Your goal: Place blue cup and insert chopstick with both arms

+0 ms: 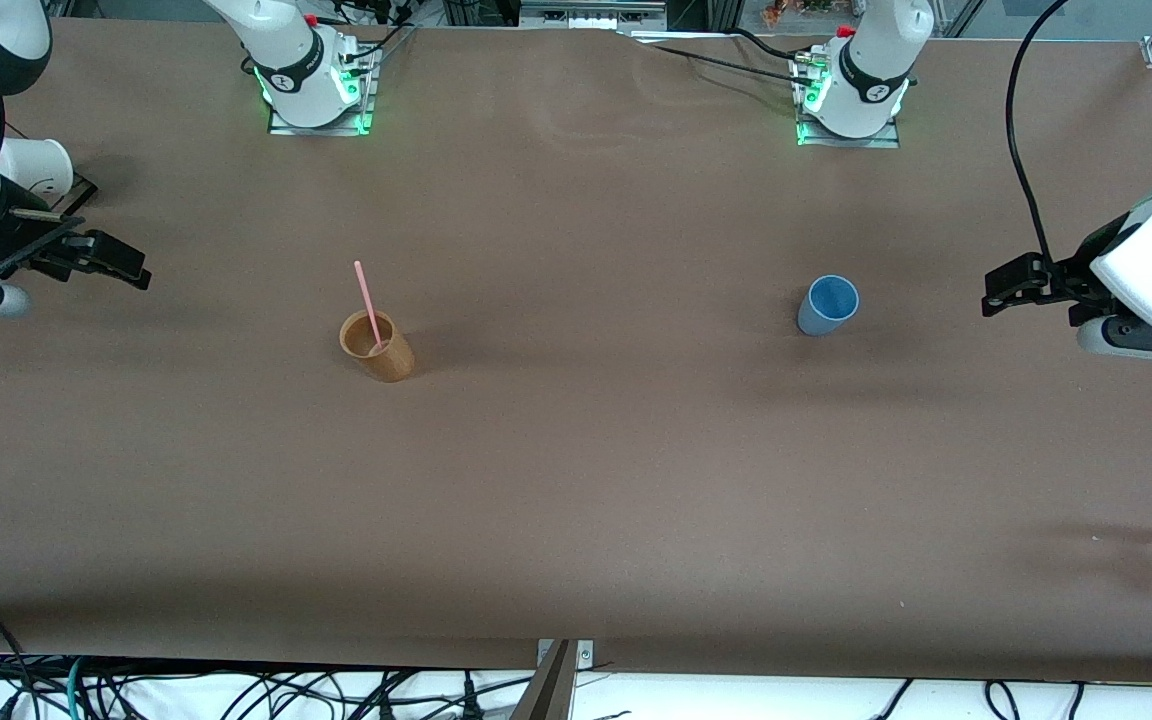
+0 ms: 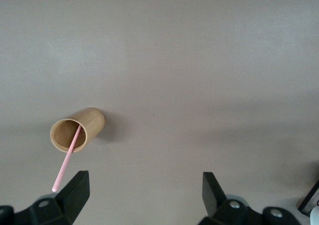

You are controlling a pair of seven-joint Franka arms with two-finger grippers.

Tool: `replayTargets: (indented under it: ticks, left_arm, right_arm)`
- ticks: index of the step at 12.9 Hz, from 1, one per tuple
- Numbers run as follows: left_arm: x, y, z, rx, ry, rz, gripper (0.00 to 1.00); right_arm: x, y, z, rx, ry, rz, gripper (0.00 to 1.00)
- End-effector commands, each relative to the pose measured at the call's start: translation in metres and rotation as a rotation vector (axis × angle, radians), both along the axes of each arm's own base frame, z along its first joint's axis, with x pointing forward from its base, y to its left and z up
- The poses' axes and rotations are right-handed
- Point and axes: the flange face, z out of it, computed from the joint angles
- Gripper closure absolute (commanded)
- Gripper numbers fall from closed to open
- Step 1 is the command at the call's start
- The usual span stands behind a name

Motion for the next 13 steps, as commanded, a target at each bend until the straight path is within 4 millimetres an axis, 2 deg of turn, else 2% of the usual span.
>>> replayTargets:
  ticks: [1, 13]
  left_arm:
    - [0.0057, 0.0001, 0.0055, -0.020, -0.016, -0.017, 0.00]
    - [0.0055, -0.0036, 0.0055, -0.022, -0.016, -0.022, 0.00]
  right_arm:
    - [-0.0098, -0.0015, 0.0039, -0.004, -0.017, -0.026, 0.00]
    - [-0.0053, -0.0004, 0.0022, -0.012, 0.026, -0.020, 0.00]
